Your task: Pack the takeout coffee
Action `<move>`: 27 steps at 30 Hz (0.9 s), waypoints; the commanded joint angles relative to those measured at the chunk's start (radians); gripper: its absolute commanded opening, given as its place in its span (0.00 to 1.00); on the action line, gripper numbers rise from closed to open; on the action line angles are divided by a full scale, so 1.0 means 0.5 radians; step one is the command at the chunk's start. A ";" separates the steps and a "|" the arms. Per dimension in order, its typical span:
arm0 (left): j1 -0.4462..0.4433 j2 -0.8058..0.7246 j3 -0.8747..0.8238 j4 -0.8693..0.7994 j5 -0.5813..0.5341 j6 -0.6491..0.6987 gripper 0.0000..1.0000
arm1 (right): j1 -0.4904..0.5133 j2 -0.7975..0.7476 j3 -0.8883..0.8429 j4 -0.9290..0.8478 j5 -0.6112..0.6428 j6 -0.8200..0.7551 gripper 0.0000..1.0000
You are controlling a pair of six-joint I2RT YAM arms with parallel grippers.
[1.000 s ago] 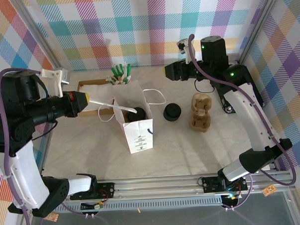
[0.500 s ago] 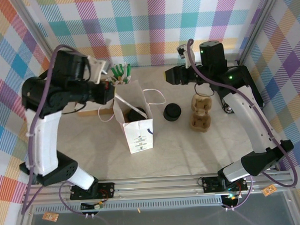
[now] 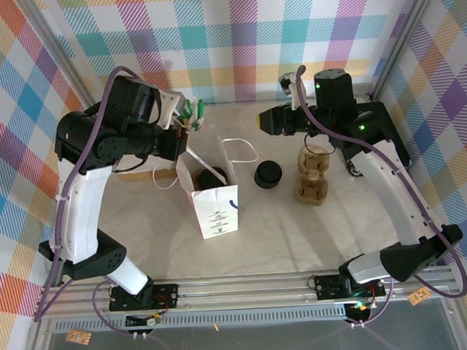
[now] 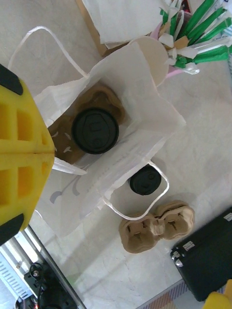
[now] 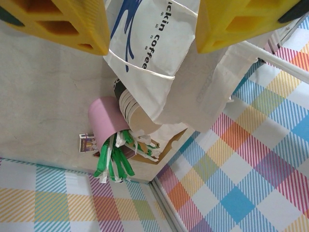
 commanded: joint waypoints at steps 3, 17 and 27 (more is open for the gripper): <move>-0.059 -0.036 -0.085 -0.357 0.053 0.034 0.00 | 0.015 -0.021 -0.002 0.074 -0.034 0.005 0.50; -0.110 0.011 -0.214 -0.356 0.115 0.106 0.09 | 0.016 -0.034 -0.030 0.095 0.002 0.043 0.50; -0.124 0.016 -0.377 -0.356 0.153 0.182 0.07 | 0.018 -0.014 -0.029 0.082 0.005 0.146 0.50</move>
